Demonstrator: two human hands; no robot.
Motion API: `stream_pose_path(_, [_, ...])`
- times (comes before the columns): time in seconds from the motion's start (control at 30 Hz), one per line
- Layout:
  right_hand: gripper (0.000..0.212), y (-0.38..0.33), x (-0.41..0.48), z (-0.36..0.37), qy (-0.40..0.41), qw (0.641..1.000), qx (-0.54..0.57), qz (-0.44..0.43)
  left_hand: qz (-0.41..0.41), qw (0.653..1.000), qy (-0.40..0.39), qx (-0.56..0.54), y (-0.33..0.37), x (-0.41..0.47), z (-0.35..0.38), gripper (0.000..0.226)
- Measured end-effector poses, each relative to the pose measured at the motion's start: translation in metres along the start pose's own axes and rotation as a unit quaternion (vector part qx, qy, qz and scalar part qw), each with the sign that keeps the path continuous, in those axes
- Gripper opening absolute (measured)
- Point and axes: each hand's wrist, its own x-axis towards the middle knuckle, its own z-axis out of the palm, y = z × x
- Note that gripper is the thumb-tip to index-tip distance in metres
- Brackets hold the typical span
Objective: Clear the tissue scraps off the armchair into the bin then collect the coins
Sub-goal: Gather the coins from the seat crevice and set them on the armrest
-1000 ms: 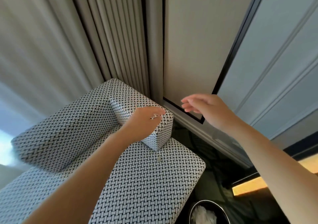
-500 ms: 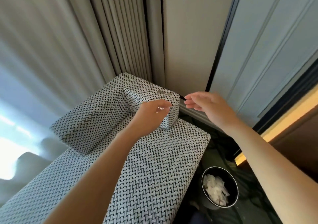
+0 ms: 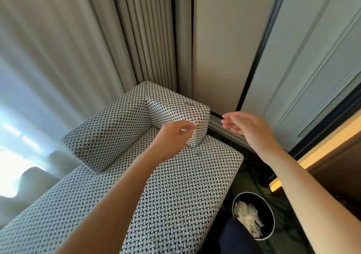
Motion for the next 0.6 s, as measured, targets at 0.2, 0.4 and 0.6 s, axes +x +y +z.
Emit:
stream_pose_path(0.2, [0.021, 0.036, 0.068, 0.021, -0.077, 0.996, -0.008, 0.035, -0.04, 0.999, 0.036, -0.002, -0.022, 0.026, -0.01, 0.025])
stream_pose_path(0.4, [0.034, 0.121, 0.148, 0.043, -0.224, 0.95, -0.188, 0.107, -0.085, 0.994, 0.07, 0.019, -0.034, 0.086, -0.016, 0.028])
stream_pose_path(0.6, [0.035, 0.196, 0.201, 0.057, -0.351, 0.874, -0.295, 0.163, -0.123, 0.99, 0.073, -0.002, -0.035, 0.174, 0.003, 0.029])
